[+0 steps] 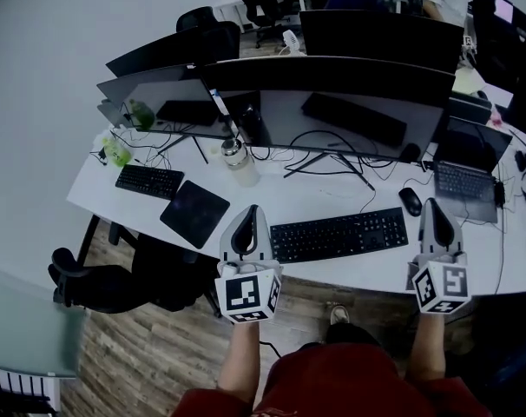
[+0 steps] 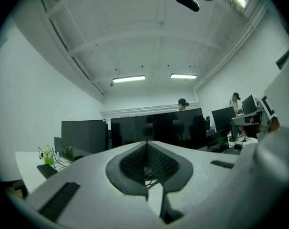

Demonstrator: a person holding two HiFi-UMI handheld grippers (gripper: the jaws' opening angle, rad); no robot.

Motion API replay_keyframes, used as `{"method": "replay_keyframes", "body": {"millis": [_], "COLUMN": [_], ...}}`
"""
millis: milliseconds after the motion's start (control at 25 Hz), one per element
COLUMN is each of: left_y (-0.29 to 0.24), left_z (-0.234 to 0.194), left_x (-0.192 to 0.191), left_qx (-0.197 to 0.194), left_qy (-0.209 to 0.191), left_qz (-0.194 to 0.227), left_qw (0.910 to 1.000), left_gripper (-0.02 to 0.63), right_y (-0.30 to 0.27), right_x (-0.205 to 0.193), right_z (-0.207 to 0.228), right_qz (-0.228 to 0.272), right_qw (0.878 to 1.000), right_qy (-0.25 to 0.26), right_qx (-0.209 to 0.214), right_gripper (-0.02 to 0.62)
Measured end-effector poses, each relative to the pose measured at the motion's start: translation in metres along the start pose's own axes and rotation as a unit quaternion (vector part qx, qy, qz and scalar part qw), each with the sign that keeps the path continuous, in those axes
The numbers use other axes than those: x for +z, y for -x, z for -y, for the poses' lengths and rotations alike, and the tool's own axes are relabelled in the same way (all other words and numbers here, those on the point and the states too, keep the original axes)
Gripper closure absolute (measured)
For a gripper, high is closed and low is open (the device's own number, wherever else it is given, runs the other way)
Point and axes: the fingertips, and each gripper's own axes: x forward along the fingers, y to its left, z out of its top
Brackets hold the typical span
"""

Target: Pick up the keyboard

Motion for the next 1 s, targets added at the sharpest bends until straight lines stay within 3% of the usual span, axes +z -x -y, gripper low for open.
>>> {"method": "replay_keyframes", "body": {"millis": [440, 1000], "left_y": [-0.058, -0.06], "left_z": [0.037, 0.015], "left_x": [-0.012, -0.084], "left_qx": [0.007, 0.027], "left_qy": [-0.008, 0.009], "left_qz": [-0.022, -0.083], "left_qw": [0.9997, 0.9962], "left_gripper": [0.6, 0.6], "right_y": [-0.048, -0.077], "right_x": [-0.019, -0.084], "right_z": [0.06, 0.04], "right_qz": [-0.006, -0.07], "right_qw": [1.0, 0.997], "right_qy": [-0.013, -0.006], "right_qx": [0.006, 0.031], "right_gripper": [0.597, 0.597]}}
